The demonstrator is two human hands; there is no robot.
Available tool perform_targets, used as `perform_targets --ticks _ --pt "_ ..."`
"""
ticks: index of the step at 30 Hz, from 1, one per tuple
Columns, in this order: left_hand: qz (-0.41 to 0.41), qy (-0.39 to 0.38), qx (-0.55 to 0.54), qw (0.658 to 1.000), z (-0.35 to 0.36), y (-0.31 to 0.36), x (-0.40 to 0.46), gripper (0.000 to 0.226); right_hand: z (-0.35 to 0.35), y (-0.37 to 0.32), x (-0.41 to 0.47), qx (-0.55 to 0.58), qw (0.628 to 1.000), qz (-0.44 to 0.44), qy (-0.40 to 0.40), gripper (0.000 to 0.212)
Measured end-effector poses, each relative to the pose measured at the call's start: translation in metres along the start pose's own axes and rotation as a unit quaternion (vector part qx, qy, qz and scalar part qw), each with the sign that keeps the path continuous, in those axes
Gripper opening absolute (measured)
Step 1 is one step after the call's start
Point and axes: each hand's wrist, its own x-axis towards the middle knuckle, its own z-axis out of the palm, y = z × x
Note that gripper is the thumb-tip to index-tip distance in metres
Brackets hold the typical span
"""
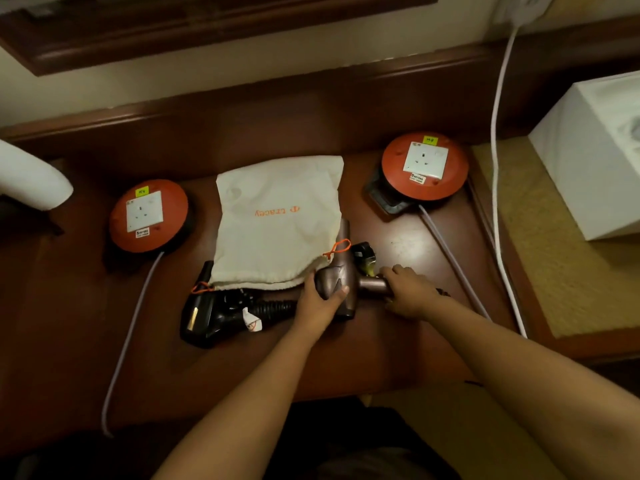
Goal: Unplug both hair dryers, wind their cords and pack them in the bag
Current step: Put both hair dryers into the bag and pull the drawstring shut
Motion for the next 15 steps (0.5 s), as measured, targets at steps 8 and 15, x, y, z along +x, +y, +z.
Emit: perform_targets --ticks 8,15 --pt "-0.046 -0.042 -0.07 0.996 0.009 0.006 0.0 0.08 -0.008 0.004 0.001 0.063 0.996 0.039 -0.053 0.042" --pt "-0.046 -0.05 -0.052 0.996 0.009 0.002 0.005 0.091 -0.026 0.0 -0.006 0.29 0.945 0.07 -0.134 0.078"
